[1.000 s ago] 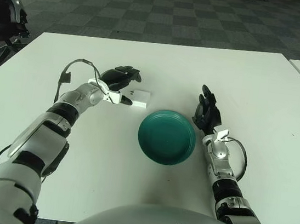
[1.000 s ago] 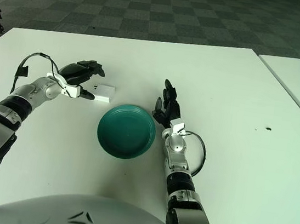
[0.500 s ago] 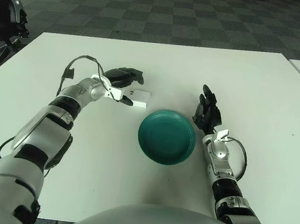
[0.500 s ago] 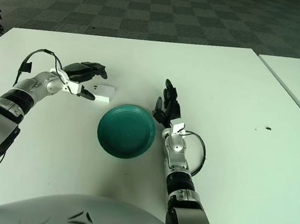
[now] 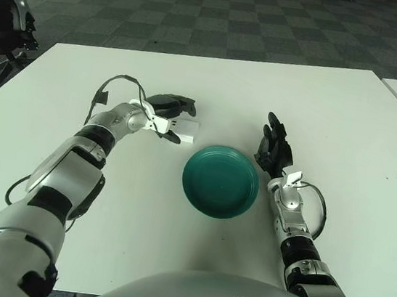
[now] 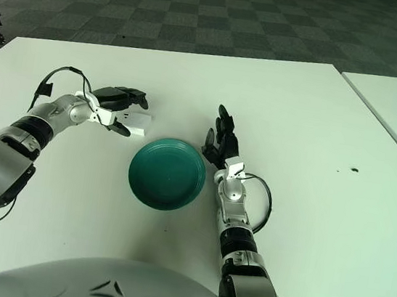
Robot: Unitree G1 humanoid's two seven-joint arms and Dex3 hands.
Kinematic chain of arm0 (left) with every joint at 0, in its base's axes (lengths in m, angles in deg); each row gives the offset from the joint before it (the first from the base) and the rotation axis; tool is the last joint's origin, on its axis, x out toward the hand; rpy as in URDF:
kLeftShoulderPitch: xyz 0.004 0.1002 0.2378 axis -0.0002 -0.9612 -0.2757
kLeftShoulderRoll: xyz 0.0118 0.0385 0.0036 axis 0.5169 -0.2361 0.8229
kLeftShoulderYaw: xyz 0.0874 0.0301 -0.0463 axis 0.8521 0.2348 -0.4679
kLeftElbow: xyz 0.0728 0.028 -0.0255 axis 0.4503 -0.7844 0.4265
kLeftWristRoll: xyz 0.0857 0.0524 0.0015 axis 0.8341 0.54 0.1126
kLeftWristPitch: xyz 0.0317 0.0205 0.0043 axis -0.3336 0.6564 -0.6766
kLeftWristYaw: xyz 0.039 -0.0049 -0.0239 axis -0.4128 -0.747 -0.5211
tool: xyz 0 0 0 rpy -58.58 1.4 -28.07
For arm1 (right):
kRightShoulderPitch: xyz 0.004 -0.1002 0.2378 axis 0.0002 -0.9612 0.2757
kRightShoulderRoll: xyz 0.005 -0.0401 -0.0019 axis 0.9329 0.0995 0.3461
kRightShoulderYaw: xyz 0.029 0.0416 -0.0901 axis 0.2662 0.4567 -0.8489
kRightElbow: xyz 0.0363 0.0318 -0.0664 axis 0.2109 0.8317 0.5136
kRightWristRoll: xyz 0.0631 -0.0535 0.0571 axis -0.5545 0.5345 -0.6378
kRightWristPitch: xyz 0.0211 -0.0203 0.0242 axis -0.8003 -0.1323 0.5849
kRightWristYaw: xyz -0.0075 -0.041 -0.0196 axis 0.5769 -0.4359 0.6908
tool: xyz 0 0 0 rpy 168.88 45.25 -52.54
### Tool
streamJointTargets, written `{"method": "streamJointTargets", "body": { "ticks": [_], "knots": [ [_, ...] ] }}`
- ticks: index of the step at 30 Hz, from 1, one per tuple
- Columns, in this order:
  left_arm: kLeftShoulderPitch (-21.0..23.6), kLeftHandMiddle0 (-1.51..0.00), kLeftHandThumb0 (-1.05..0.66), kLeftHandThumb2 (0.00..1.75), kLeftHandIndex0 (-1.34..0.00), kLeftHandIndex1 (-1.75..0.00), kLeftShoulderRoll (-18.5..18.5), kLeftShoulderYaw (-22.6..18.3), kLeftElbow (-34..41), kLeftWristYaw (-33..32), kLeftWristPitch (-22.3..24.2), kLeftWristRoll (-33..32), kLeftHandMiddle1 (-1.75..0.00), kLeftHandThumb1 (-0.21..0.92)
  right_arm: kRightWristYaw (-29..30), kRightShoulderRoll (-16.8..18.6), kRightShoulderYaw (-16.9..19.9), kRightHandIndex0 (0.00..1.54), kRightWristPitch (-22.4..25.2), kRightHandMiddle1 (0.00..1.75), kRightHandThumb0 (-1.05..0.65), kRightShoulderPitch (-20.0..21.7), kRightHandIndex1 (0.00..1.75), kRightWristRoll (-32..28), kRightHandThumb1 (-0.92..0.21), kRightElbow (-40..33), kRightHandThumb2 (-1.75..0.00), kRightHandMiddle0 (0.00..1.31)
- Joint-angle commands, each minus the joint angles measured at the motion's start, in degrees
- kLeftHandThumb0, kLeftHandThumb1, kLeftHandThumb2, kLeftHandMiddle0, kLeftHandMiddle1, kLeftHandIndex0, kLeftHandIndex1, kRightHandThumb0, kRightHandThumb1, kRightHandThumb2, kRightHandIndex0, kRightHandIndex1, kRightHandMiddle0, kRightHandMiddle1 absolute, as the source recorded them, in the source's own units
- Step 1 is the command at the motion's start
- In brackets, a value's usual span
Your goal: Put the charger into the plate.
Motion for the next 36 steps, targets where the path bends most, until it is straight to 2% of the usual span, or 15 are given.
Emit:
{"method": "streamJointTargets", "body": {
  "ticks": [1, 19, 27, 36],
  "knots": [
    [3.22, -0.15, -1.05, 0.44, 0.00, -1.00, -0.38, 1.11, -1.54, 0.55, 0.38, -0.08, 0.00, 0.92, -0.32, 2.62, -0.23, 0.08, 6.87, 0.21, -0.97, -9.55, 0.01, -0.01, -0.92, 13.78, -0.93, 0.00],
    [3.74, -0.16, -1.05, 0.42, -0.02, -0.98, -3.70, 1.36, -3.63, 1.30, 3.12, -0.53, -0.01, 0.92, 0.90, 2.56, -0.18, 0.10, 6.36, 0.26, -0.96, -8.74, 0.01, 0.39, -0.92, 15.67, -0.92, 0.00],
    [3.84, -0.18, -1.05, 0.50, -0.01, -0.96, -4.67, 2.48, -5.01, 0.59, 4.13, 0.24, -0.01, 0.92, 1.11, 2.60, 0.12, 0.10, 6.55, 0.26, -0.95, -8.32, 0.01, 0.10, -0.92, 16.35, -0.92, 0.00],
    [3.36, -0.24, -1.05, 0.56, -0.07, -0.99, -5.35, 4.03, -6.25, -1.38, 5.27, 1.13, -0.03, 0.92, 1.28, 2.56, 0.43, 0.09, 6.84, 0.25, -0.93, -8.17, 0.00, -0.13, -0.92, 16.31, -0.91, 0.00]
  ]
}}
